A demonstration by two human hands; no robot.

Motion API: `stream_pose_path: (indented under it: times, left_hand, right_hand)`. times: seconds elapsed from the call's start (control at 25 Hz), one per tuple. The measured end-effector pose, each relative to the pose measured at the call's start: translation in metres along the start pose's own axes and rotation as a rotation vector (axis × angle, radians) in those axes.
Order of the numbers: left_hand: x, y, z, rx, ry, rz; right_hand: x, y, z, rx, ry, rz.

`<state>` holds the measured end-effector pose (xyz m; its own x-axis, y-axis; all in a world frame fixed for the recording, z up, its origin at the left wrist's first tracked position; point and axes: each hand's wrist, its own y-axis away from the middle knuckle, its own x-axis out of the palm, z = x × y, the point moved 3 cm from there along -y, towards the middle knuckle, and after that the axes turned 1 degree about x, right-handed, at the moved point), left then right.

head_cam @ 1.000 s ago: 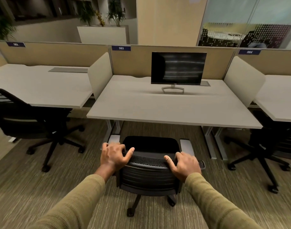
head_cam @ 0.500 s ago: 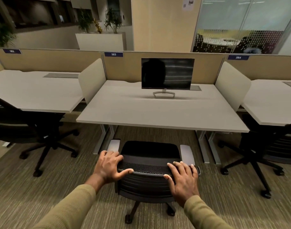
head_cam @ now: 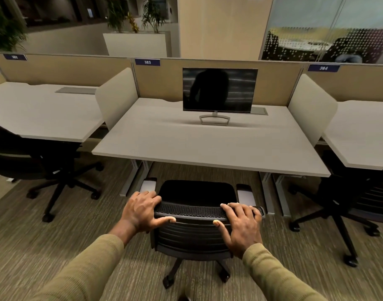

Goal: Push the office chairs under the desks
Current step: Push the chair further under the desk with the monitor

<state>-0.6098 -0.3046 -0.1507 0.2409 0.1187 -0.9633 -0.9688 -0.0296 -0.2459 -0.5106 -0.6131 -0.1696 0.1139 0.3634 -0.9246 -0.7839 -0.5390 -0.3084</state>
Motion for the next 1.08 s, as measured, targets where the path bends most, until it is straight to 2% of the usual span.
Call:
stream_pose_path:
  times: [0.24, 0.56, 0.72, 1.08]
  left_hand:
    - [0.019, -0.052, 0.007, -0.001, 0.038, -0.010]
    - [0.044, -0.164, 0.024, 0.022, 0.103, 0.087]
    - [0.063, -0.218, 0.038, 0.022, 0.146, 0.076]
    - [0.087, -0.270, 0.038, -0.003, 0.107, 0.003]
  right_hand:
    - [0.009, -0.045, -0.024, -0.006, 0.018, 0.013]
    - [0.024, -0.141, -0.064, 0.038, 0.072, 0.140]
    - [0.033, -0.192, -0.082, 0.046, 0.079, 0.172]
    - [0.053, -0.240, -0.117, 0.042, 0.050, 0.099]
